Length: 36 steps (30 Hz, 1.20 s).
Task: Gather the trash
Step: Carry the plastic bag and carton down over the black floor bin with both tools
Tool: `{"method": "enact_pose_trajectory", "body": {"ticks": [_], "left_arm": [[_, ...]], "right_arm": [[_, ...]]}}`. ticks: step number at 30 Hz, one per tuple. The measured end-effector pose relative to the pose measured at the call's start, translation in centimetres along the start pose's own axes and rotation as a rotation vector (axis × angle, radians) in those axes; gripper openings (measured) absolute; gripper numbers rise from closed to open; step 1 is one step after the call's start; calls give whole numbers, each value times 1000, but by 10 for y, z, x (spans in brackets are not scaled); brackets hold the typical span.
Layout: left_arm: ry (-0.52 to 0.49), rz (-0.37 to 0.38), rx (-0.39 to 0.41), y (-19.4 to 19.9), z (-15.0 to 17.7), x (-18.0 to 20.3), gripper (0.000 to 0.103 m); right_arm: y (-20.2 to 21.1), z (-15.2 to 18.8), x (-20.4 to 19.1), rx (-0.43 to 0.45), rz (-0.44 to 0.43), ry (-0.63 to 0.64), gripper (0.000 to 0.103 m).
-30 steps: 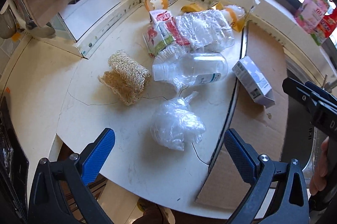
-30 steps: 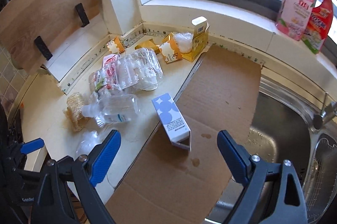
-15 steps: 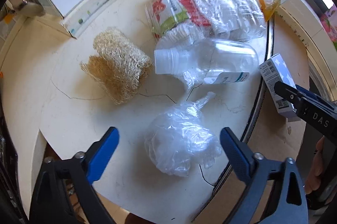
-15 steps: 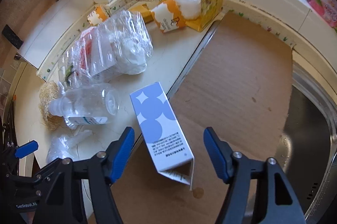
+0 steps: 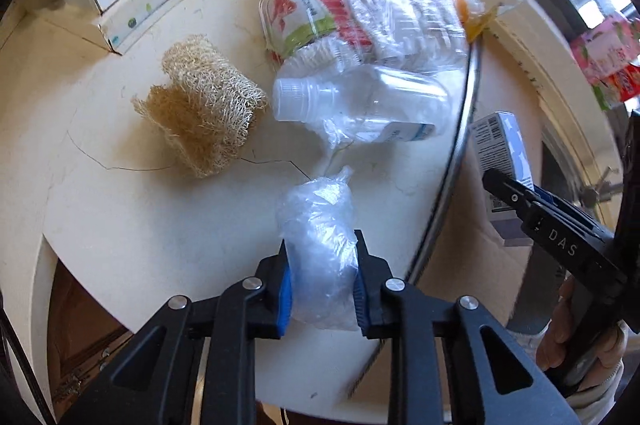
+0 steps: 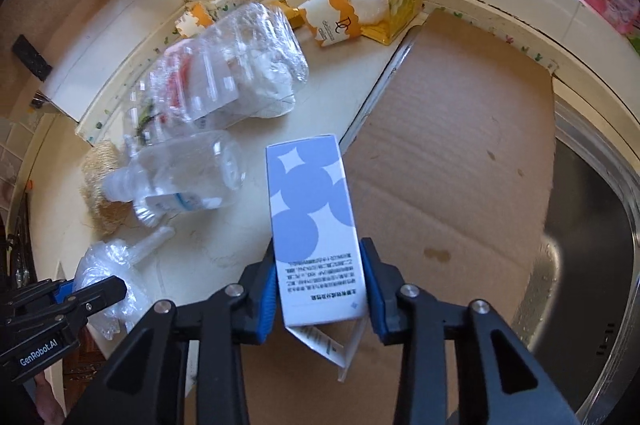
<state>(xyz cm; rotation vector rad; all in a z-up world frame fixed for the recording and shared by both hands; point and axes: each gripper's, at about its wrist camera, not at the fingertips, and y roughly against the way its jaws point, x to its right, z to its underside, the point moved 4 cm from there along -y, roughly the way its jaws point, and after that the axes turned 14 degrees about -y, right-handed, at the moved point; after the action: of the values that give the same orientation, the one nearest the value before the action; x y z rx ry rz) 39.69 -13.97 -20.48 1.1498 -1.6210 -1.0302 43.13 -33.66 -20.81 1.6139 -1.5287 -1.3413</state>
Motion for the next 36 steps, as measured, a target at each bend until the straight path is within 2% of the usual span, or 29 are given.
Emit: {"method": "enact_pose_trajectory", "body": {"ticks": [5,9,12,16,19,23,27,31,36], "left_arm": [[-93,32,78,57,24,4,22],[-183,70,150,110,59,0,22],[-257,74,187,145,95,-12,22],[-303,107,204,178,147,-39,22],[-328,123,193,180,181,-57,22],[-329,169,111,156,224,-78,22],[-287,223,7,117,252,-95,22],[-267,184,-67,59,270,-112,22],[-178,168,-206,-30,295,-148,23]], "right_arm": [[51,36,-12,71,-14,-38,37],[94,80,-32,135,-34,-88,37],[123,129,-59,171,-64,-135,37],[136,188,-95,157,-76,-144,37],[133,231,-120,125,-69,-125,37],[113,279,-137,51,-48,-136,37],[72,321,-145,-86,-32,-128,37],[24,351,-147,-187,-16,-111,37],[-61,378,-141,-343,-5,-157,37]]}}
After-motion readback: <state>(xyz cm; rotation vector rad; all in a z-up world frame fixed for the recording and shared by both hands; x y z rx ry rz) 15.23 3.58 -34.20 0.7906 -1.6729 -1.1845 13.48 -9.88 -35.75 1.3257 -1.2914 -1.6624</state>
